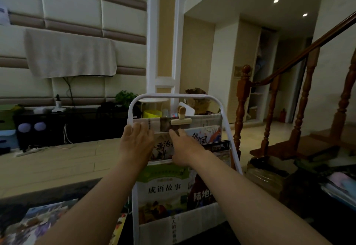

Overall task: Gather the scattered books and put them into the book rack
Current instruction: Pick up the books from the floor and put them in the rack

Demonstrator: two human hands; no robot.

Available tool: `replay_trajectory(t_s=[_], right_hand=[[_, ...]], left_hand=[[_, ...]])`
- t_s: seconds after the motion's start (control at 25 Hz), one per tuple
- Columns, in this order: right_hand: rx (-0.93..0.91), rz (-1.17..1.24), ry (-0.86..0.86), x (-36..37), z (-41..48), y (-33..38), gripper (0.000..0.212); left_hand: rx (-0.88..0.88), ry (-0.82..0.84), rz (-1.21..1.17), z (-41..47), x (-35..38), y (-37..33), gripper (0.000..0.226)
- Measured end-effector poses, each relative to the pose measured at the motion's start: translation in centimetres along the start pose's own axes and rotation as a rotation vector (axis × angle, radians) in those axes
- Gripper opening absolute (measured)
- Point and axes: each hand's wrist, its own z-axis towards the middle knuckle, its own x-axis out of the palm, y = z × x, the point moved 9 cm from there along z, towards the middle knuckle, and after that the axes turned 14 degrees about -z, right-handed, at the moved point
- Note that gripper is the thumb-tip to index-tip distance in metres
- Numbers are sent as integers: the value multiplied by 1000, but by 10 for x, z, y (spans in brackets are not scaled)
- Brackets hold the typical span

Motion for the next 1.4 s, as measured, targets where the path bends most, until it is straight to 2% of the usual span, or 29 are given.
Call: replay_trajectory(t_s=[0.28, 0.48, 0.84, 1.04, 1.24, 1.4], right_hand=[[15, -59, 0, 7, 2, -5, 95], [-1, -80, 27, 8, 0, -5, 100], [-17, -10, -17, -23, -24, -39, 87], [78, -17, -49, -40, -55, -92, 84], [166, -16, -67, -46, -102, -166, 77], [310, 4, -60, -39, -140, -242, 83]], left_hand=[[-1, 15, -3, 1, 1, -1, 35], [-14, 44, -22, 0, -2, -1, 39], [-12, 13, -139, 20, -41, -20, 46], [103, -53, -209, 35, -77, -81, 59], [231, -84, -320, 49, -102, -163, 50], [323, -81, -343, 57, -114, -243, 43]])
